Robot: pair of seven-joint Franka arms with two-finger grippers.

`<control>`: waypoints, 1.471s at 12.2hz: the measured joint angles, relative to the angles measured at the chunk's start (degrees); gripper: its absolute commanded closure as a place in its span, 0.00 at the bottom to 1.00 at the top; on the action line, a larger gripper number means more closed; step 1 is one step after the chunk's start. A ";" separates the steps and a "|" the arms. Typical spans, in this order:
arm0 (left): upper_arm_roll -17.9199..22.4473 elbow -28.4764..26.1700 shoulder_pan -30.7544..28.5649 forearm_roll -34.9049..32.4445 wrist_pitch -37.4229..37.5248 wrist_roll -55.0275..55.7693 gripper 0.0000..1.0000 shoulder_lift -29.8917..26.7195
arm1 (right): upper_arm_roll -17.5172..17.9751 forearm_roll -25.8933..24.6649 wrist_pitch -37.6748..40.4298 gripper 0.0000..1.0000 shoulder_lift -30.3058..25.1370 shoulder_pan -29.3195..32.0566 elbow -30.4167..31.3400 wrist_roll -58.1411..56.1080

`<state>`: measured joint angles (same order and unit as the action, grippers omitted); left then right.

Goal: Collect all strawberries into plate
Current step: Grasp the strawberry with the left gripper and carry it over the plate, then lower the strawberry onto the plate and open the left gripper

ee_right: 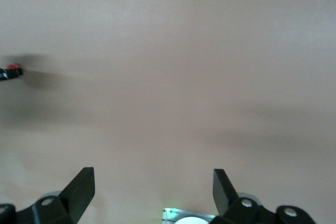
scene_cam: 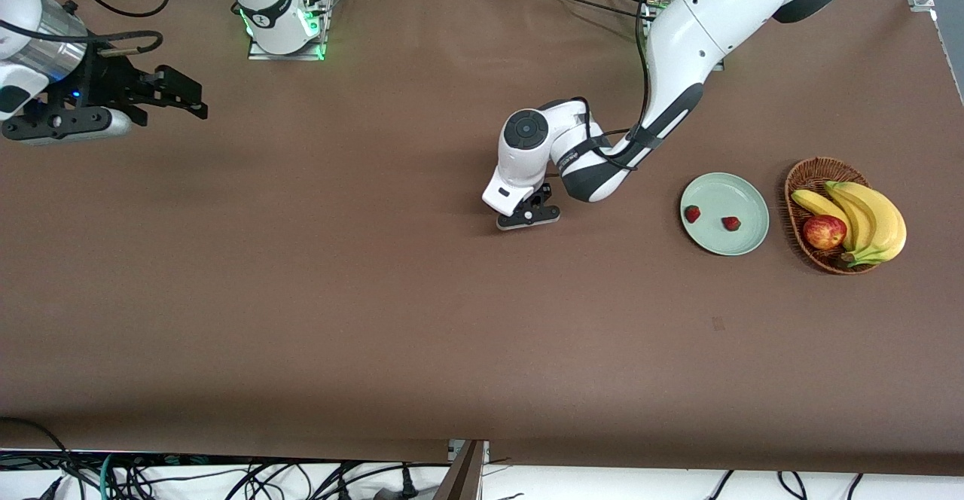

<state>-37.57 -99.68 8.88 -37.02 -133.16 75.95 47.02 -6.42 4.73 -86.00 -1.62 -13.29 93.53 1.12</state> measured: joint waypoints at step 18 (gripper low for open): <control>-25.62 -5.53 -57.65 2.33 30.14 -32.39 0.88 -3.83 | 0.69 -4.26 -1.77 0.01 2.76 0.56 -3.15 -0.81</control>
<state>-63.19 -105.21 -48.77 -34.69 -103.02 43.56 43.19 -5.73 0.47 -87.77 1.14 -12.73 90.39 0.31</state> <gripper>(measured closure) 0.683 0.004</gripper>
